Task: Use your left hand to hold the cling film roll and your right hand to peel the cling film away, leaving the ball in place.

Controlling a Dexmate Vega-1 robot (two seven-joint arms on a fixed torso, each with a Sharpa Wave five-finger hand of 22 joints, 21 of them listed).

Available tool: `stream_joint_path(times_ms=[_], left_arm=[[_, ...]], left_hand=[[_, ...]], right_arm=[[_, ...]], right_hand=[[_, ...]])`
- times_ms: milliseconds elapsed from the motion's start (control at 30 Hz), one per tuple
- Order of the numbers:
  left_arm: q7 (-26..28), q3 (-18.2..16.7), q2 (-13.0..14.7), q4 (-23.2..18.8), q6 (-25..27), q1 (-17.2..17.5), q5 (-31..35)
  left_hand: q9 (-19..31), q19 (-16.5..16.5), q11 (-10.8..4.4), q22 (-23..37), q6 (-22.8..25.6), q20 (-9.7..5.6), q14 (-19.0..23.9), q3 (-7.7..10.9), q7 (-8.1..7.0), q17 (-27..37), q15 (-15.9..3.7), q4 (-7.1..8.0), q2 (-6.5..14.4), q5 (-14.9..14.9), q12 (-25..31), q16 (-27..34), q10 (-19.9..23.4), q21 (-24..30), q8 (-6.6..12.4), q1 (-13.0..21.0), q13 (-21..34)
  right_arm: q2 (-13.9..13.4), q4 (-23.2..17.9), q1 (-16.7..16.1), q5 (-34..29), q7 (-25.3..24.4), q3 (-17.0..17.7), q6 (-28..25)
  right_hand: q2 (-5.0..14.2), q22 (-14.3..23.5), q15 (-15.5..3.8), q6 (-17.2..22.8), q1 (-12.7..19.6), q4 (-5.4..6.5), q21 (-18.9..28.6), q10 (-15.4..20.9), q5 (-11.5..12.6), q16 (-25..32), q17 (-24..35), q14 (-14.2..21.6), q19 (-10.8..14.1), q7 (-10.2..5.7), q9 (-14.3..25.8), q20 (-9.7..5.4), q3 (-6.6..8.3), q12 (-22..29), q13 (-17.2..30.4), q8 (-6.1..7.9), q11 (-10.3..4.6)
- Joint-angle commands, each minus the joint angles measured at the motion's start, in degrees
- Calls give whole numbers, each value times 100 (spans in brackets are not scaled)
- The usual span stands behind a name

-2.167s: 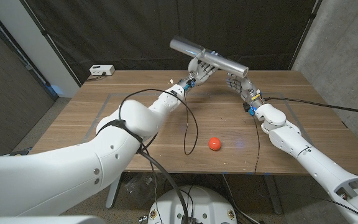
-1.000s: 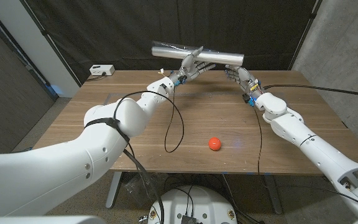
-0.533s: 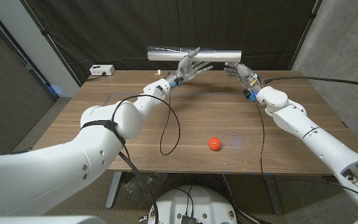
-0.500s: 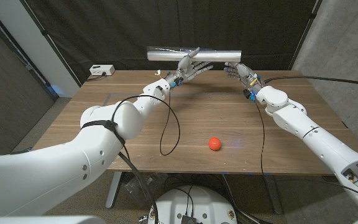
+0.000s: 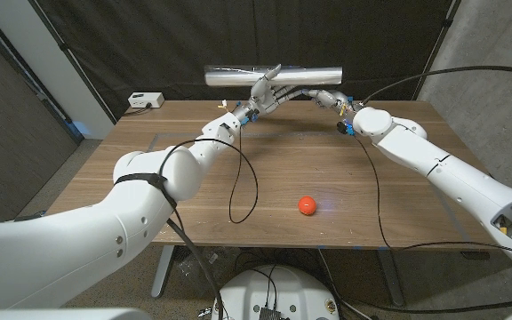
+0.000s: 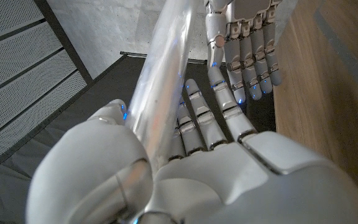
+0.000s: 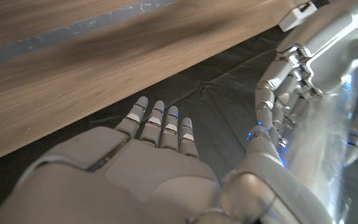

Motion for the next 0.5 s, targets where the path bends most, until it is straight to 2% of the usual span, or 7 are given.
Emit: stream_joint_path(times_ms=[33,167,267,433,500], left_arm=[[-47,20,47,-14,73,-2,-179],[-127,7,77,-14,55,7,-195],[-206,-6,94,-14,41,18,-235],[-349,30,134,-30,-5,32,-284],[-387,44,144,-37,-5,39,-308]], left_hand=[[17,83,1,52,17,-23,58,132,4,3,-564,160,356,28,18,24,38,53,11,-250,33],[18,90,2,50,10,-22,62,119,1,0,-559,167,343,31,14,20,45,50,8,-270,35],[16,91,-14,50,4,-21,67,109,12,-3,-561,171,333,36,12,17,57,46,4,-285,37],[15,102,-28,49,4,-17,75,96,13,-6,-576,177,321,41,8,12,65,44,2,-305,40],[14,106,-19,48,-10,-17,72,89,21,-7,-587,179,314,44,2,7,62,42,-4,-315,41]], right_arm=[[-220,-64,697,-340,417,-815,-4057],[-339,-175,828,-328,403,-941,-4584],[-372,-238,978,-386,324,-1160,-5001],[-284,-295,1022,-442,-74,-1308,-5552],[-326,-402,967,-372,-335,-1306,-5582]], right_hand=[[52,17,-58,-65,165,-18,-22,-68,43,16,12,-17,14,13,30,-18,71,-9,27,12,-30],[64,18,-88,-127,223,-22,-33,-128,36,7,11,-74,10,21,31,-33,87,-14,28,6,-41],[69,18,-115,-167,276,-23,-53,-188,28,-12,11,-167,-15,9,32,-27,97,-17,29,9,-40],[117,18,-136,-197,439,-28,-149,-257,20,-50,9,-434,-194,11,34,-52,147,7,30,38,-32],[177,19,-144,-199,544,-19,-196,-418,18,-42,10,-556,-268,14,35,-40,183,-18,30,56,-77]])
